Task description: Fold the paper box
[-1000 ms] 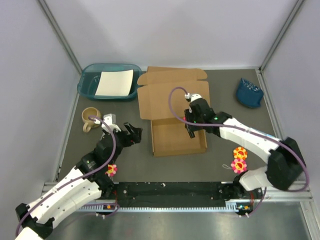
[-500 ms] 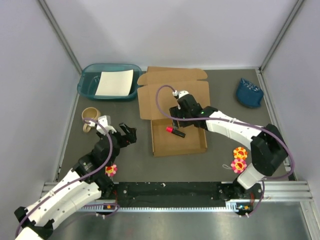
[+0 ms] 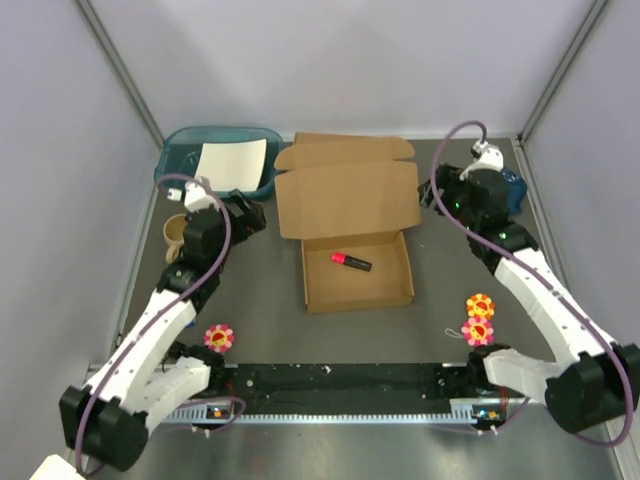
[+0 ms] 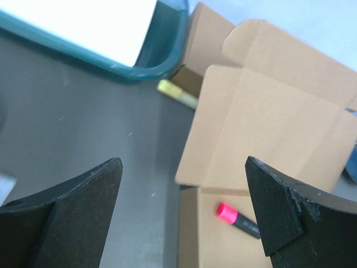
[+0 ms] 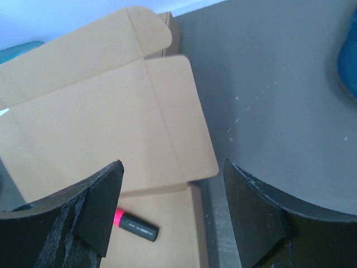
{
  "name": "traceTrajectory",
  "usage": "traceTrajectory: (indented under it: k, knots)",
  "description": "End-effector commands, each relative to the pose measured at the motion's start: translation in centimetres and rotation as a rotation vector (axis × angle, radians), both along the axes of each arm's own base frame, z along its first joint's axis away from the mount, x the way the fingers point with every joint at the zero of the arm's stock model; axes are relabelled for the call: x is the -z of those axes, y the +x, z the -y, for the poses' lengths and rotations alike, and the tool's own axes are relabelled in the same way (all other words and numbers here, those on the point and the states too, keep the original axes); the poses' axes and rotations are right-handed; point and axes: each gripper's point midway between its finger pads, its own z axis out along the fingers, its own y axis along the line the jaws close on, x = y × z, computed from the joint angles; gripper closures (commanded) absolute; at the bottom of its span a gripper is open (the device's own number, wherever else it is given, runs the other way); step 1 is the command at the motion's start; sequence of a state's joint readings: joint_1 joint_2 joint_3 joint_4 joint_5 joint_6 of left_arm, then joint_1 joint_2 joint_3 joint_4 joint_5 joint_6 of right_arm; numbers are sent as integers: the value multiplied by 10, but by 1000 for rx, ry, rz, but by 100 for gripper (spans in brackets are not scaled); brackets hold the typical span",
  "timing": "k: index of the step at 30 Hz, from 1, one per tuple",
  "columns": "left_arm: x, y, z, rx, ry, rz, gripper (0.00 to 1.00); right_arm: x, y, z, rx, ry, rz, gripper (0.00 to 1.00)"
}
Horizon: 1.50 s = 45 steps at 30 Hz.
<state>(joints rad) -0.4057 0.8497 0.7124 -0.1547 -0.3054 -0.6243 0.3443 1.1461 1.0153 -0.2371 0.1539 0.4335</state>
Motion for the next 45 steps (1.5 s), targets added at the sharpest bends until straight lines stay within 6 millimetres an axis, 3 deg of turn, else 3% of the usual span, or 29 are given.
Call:
traceTrajectory:
  k: [1,2,4,5,7,9,17,19,20,28,45]
  knots:
    - [-46,51,35,262,-82,126,2,-13,-21,-24,-140,184,85,27]
    - [-60,62,33,285,-84,149,3,-12,-23,-24,-140,192,84,27]
    - [-49,78,46,376,-72,125,4,-9,-29,-24,-142,208,78,28]
    - [-58,87,44,382,-65,146,4,-9,-31,-24,-145,213,76,28]
    - [-48,99,52,448,-47,143,5,-10,-37,-25,-153,235,79,28]
    - [-53,109,51,474,-24,151,7,-14,-42,-25,-159,248,89,28]
    - [-9,136,47,563,54,-11,12,-26,-57,-32,-214,299,121,29]
    - [9,137,46,589,45,-84,14,-23,-58,-34,-220,312,114,29]
    - [6,141,43,592,49,-88,14,-22,-58,-34,-220,312,113,29]
    - [50,141,25,595,111,-202,16,-18,-59,-34,-222,318,110,29]
    - [40,157,50,729,14,-117,33,-9,-56,-35,-216,312,77,29]
